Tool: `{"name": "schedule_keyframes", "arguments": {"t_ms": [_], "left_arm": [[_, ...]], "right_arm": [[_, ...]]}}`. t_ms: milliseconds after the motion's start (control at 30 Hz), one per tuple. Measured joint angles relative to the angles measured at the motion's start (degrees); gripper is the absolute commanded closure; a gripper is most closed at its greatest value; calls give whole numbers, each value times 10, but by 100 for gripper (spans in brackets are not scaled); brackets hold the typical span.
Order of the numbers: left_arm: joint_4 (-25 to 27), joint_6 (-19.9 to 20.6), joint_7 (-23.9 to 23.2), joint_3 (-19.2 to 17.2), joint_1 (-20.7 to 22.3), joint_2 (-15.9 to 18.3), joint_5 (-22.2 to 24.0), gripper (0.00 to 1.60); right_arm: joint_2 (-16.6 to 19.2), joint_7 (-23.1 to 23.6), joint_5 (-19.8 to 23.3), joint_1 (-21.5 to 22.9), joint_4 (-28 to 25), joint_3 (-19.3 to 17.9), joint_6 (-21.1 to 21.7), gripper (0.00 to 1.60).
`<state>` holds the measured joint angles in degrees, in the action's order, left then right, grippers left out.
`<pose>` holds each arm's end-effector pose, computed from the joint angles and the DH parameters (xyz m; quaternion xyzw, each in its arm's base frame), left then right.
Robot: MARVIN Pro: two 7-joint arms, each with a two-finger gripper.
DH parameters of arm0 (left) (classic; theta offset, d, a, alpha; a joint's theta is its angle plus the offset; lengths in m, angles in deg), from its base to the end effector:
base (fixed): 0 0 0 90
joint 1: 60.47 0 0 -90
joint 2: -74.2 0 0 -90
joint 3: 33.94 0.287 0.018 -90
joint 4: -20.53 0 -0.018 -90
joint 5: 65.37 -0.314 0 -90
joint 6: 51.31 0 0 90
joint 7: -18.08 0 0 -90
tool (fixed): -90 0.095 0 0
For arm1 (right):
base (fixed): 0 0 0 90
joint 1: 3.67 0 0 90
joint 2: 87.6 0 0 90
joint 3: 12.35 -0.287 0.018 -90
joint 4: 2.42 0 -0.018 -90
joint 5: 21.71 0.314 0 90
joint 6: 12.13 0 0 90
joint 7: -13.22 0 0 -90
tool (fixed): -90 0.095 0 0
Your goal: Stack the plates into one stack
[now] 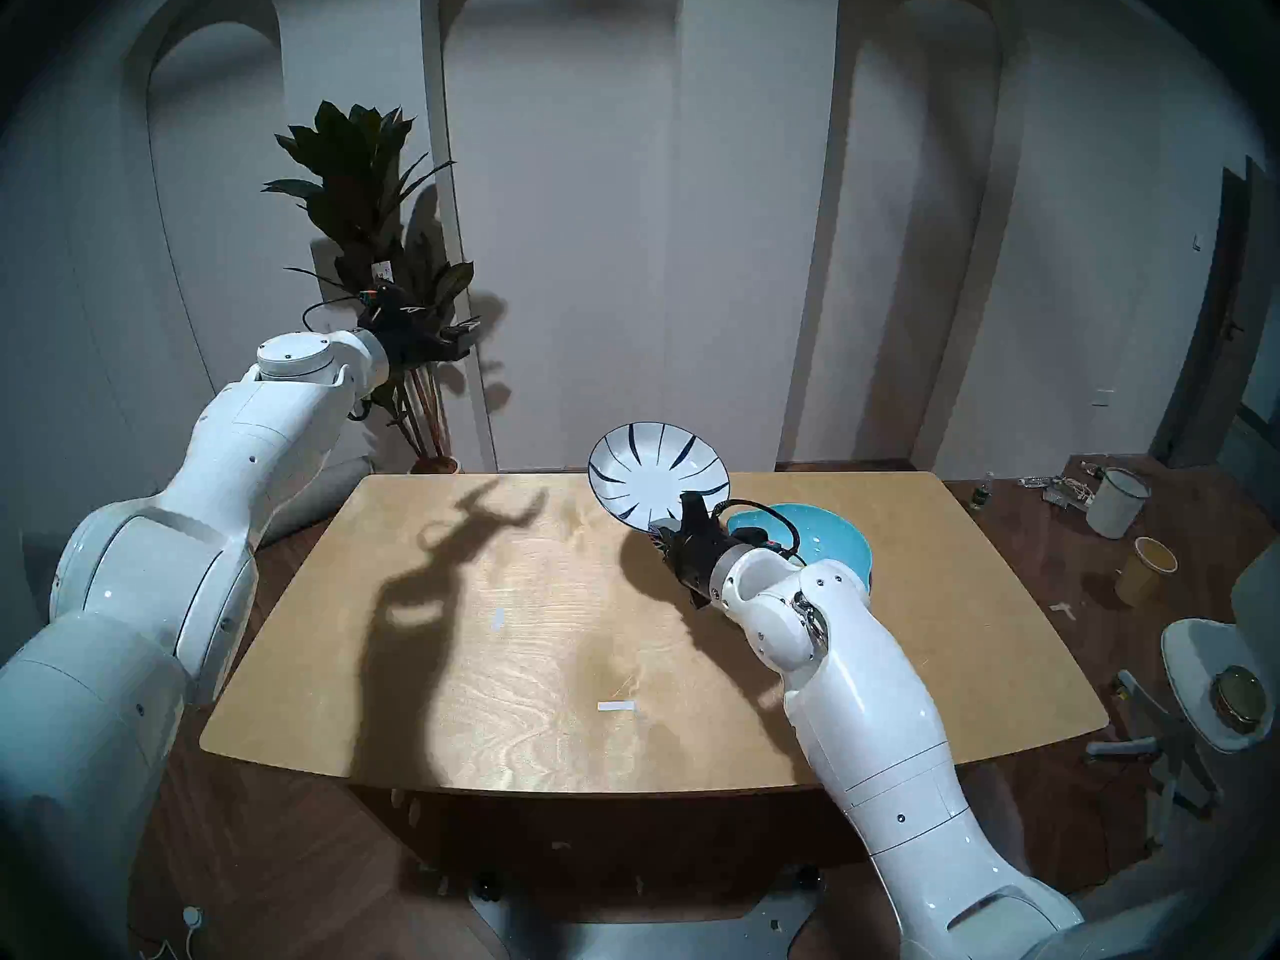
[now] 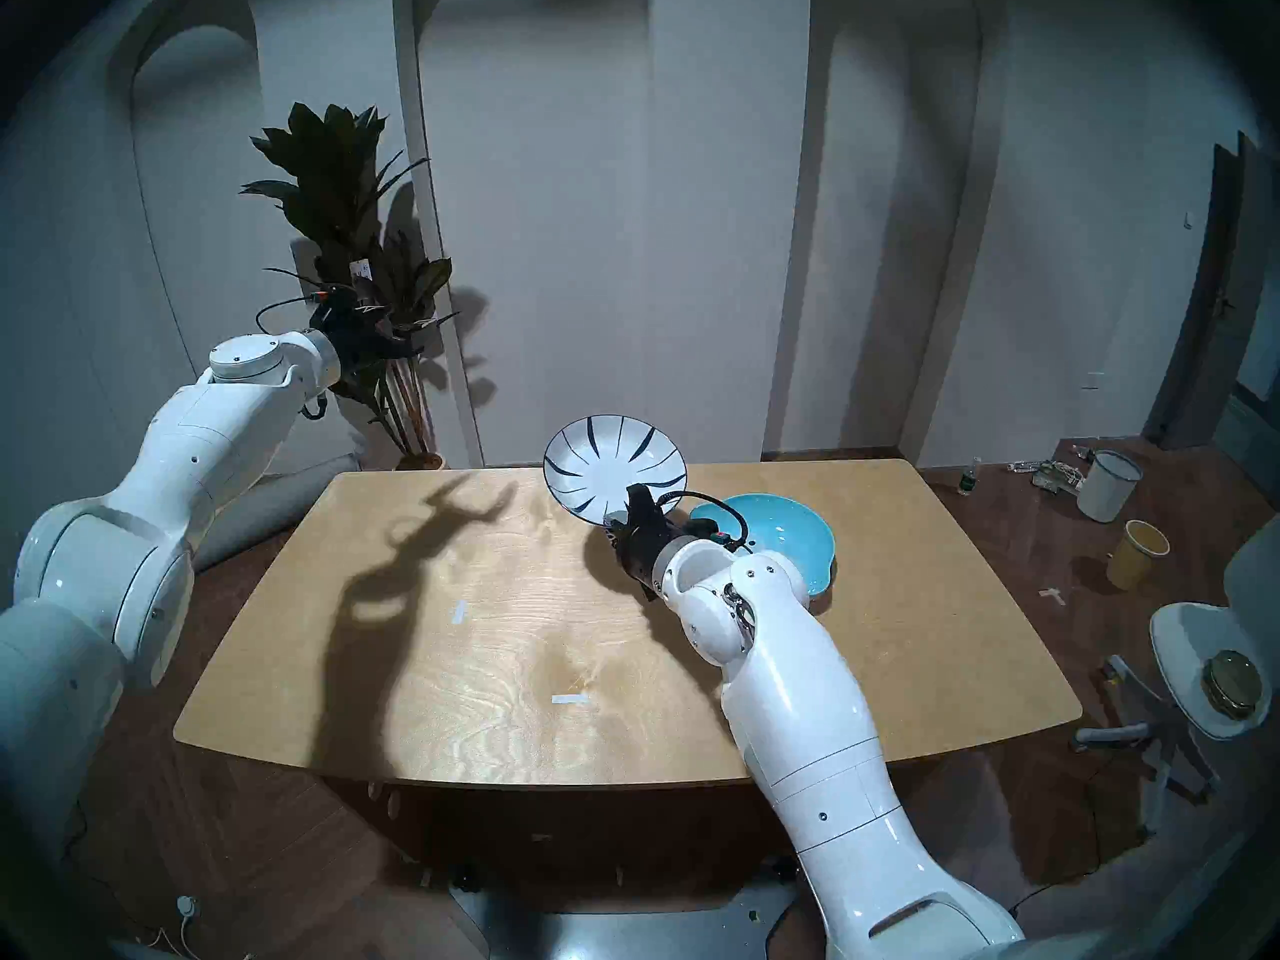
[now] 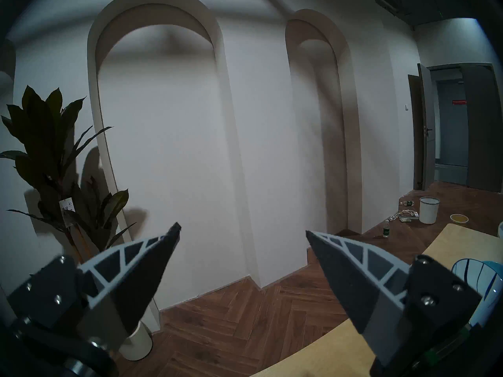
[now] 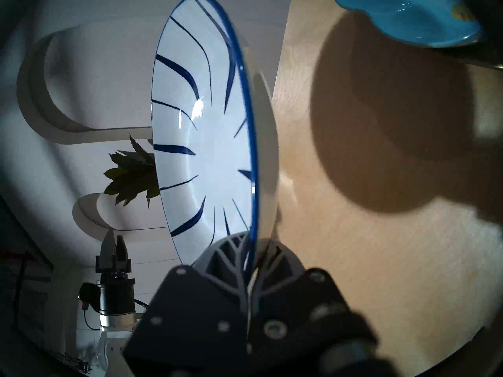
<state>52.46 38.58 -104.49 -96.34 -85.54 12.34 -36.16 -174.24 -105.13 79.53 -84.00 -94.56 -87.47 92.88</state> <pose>0.6348 0.1615 -0.0923 0.6898 -0.1837 0.6954 0.0821 0.4442 0.1159 -0.2668 -0.6918 0.4060 -0.2790 0.5280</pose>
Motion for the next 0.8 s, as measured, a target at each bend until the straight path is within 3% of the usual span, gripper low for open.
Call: {"name": "schedule_keyframes", "arguments": {"t_ms": [267,800], "left_arm": [[0,0,0,0,0,0,0,0],[0,0,0,-1,0,0,-1,0]], "right_arm": [[-9,-41,10,-25,-22,-12,-31,160],[-12,-71,10,-43,-89,-15,-67,160]]}}
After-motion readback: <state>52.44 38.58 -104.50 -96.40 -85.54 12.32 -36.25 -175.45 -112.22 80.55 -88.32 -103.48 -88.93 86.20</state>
